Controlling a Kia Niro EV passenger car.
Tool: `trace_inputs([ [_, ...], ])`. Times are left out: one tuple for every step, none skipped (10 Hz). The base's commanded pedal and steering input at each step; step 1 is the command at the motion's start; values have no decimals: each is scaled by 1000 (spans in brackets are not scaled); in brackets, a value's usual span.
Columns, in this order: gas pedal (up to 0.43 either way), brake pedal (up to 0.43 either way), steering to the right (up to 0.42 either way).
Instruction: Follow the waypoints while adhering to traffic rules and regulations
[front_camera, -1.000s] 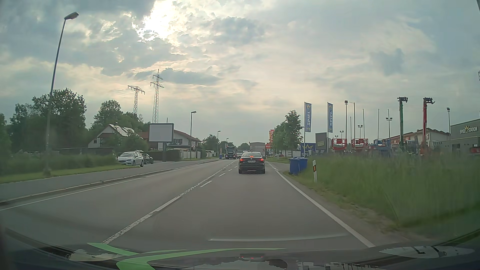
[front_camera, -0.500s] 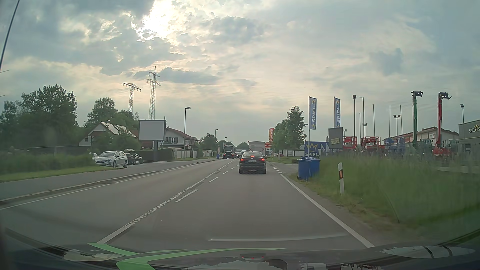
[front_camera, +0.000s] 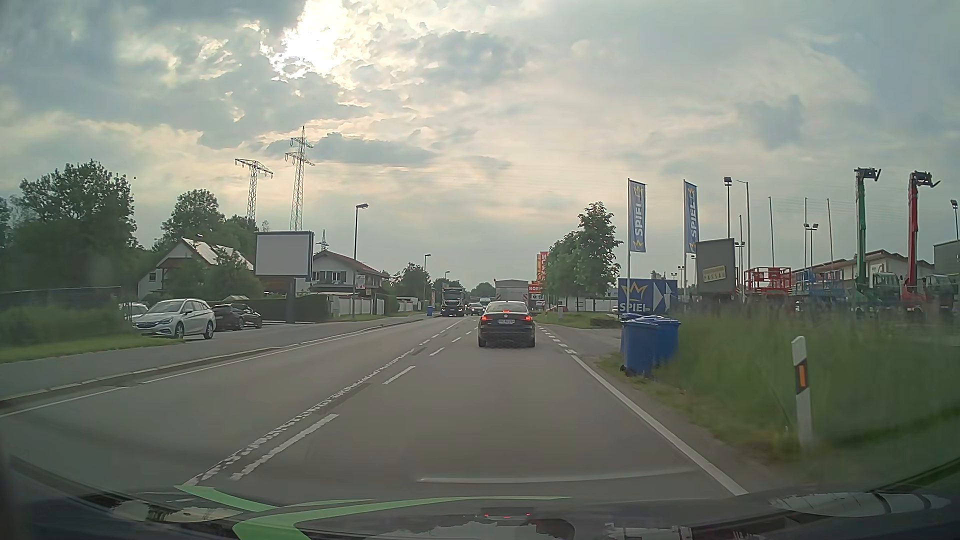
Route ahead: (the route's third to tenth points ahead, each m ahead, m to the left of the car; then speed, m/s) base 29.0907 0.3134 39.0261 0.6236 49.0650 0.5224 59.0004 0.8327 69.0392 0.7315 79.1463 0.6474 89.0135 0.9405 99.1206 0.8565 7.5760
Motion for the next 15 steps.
trace_inputs([
  [0,152,6],
  [0,165,6],
  [0,171,6],
  [0,177,6],
  [0,183,6],
  [0,195,6],
  [0,195,6],
  [0,195,6],
  [0,195,7],
  [0,189,6],
  [0,165,6],
  [0,165,7],
  [0,152,8],
  [0,140,8],
  [0,134,8],
])
